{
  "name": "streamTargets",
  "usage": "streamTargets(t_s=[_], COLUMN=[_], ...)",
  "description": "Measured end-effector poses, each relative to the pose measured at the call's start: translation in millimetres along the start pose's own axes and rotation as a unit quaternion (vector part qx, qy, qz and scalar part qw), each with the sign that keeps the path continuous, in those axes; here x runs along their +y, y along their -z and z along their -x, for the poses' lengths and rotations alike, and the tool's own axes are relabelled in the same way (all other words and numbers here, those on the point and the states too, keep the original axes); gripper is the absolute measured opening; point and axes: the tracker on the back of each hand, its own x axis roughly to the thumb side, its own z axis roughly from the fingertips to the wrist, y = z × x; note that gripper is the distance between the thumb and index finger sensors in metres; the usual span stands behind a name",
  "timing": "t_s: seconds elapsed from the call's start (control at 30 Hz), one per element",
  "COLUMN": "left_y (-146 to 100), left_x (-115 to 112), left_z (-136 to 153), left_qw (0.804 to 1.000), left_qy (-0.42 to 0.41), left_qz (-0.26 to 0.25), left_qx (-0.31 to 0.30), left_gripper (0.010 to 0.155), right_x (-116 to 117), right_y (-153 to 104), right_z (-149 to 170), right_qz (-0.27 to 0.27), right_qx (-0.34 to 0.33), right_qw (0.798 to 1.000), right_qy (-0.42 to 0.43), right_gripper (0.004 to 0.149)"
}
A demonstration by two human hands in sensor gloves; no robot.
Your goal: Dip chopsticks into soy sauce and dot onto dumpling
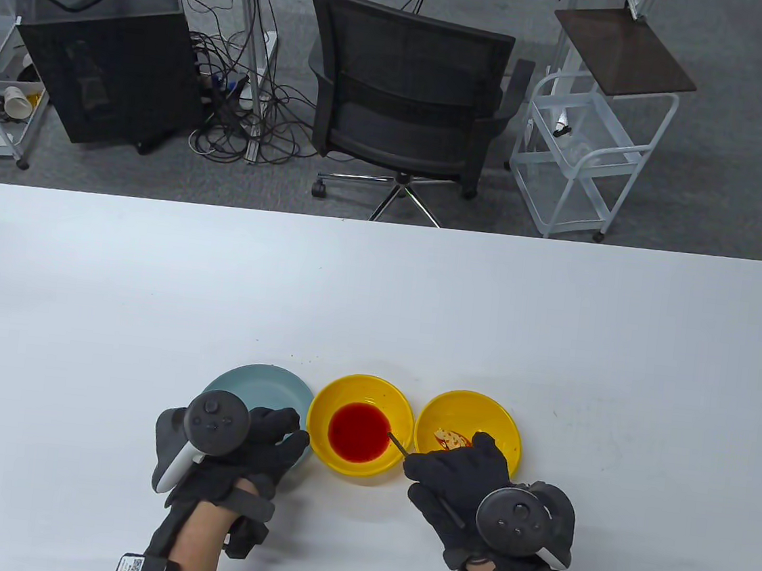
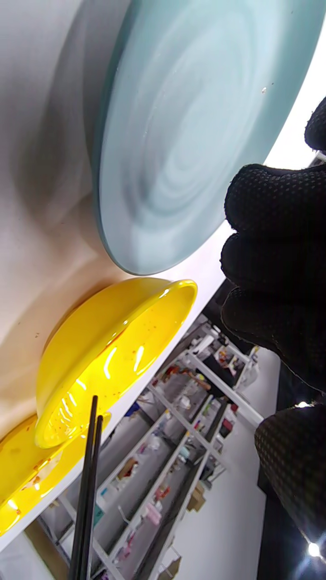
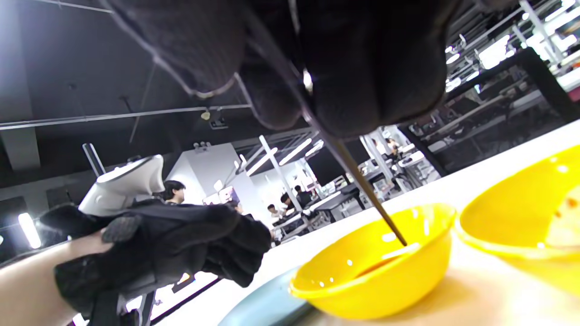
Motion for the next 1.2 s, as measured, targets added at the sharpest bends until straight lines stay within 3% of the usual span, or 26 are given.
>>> streamTargets(t_s=[0.13,0.47,0.73,1.2], left_y=[2,1,-2,0], left_x=[-5,-9,-3,-6], left_z=[2,-5,-9,-5], left_qw=[0.999,0.999,1.0,0.999], left_qy=[0.001,0.006,-0.005,-0.004], left_qz=[0.037,0.05,0.02,0.032], left_qx=[0.019,0.011,-0.009,0.006], left_gripper=[0.071,0.071,0.071,0.071], right_x=[1,0,3,-15], right_y=[1,1,1,-2], right_z=[4,11,7,13], right_qz=[-0.008,-0.02,-0.023,0.007], right_qx=[0.008,0.014,0.006,0.018], right_qw=[1.0,0.998,0.999,0.998], right_qy=[0.022,0.065,0.041,0.063], right_gripper=[0.054,0.055,0.056,0.056])
